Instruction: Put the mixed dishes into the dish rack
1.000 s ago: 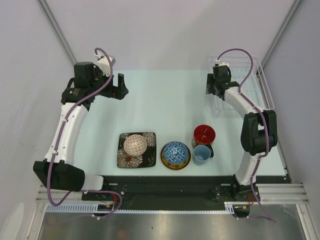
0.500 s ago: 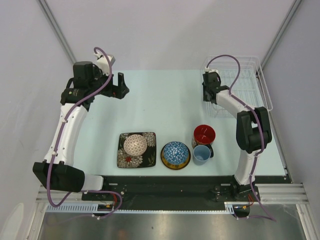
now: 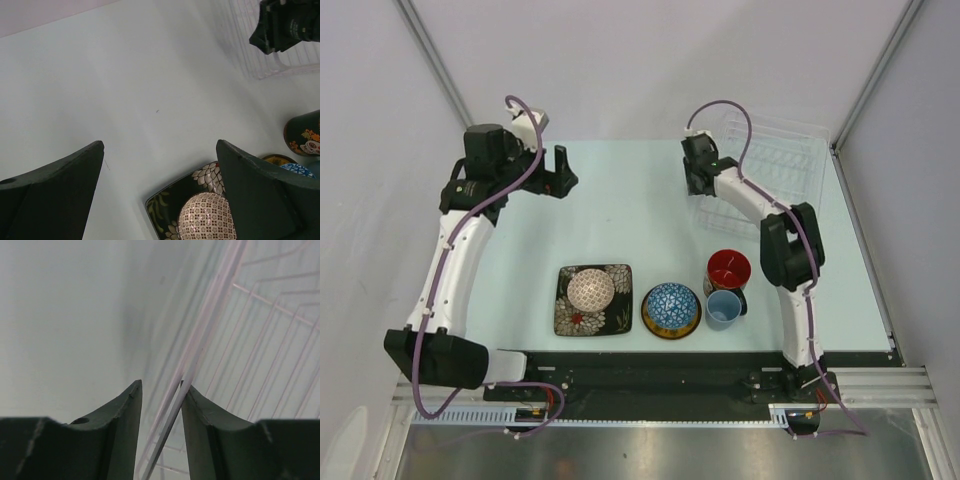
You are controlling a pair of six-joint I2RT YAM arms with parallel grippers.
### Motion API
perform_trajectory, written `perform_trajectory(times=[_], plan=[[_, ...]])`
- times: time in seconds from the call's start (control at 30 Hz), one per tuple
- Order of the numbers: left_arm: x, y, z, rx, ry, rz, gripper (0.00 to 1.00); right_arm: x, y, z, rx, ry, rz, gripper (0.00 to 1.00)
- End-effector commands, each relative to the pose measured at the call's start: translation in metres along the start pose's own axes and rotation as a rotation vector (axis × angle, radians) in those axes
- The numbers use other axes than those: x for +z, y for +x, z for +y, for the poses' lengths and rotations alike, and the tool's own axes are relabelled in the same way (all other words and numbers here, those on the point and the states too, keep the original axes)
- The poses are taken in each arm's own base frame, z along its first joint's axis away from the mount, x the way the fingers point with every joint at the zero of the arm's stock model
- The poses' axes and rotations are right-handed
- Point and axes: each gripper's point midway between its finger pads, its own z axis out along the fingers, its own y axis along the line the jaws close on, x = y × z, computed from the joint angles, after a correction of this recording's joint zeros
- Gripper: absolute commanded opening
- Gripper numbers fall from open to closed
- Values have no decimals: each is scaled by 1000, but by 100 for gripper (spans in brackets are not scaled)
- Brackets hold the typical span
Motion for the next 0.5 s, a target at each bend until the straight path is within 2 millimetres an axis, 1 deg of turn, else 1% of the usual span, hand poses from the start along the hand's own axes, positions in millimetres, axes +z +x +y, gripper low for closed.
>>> perform_trajectory(times=[0.0, 0.03, 0.1, 0.13, 0.17, 0.23, 0.27, 0.3, 0.33, 0.37, 0.4, 0.43, 0.47], plan=[[-13, -10, -8, 26, 13, -53, 100, -8, -34, 57, 10, -129, -59, 42], [-14, -9, -8, 29, 8, -53, 100, -6, -42, 70, 16, -162, -72, 43], [-14, -6, -7, 26, 6, -45, 100, -4, -46, 83, 35, -196, -70, 44], [-15, -5, -8, 32, 5, -45, 99, -5, -54, 97, 52, -236, -79, 47], [-15, -3, -8, 31, 9, -40, 100, -4, -56, 104, 57, -257, -80, 49], [-15, -1, -8, 29, 8, -35, 100, -10, -66, 127, 63, -330, -98, 54], [-14, 1, -9, 28, 10, -31, 100, -11, -77, 136, 69, -358, -127, 57], [-14, 2, -9, 26, 11, -31, 100, -15, -83, 147, 74, -403, -140, 59], [-13, 4, -9, 25, 12, -27, 100, -17, -92, 153, 86, -430, -169, 64], [-13, 5, -10, 24, 21, -25, 100, -24, -103, 159, 99, -457, -199, 65], [-13, 6, -12, 16, 27, -23, 100, -28, -109, 165, 106, -490, -213, 68], [-13, 8, -13, 14, 34, -20, 100, -32, -119, 167, 119, -506, -245, 72], [-11, 12, -16, 7, 50, -11, 100, -37, -130, 168, 135, -537, -267, 72]])
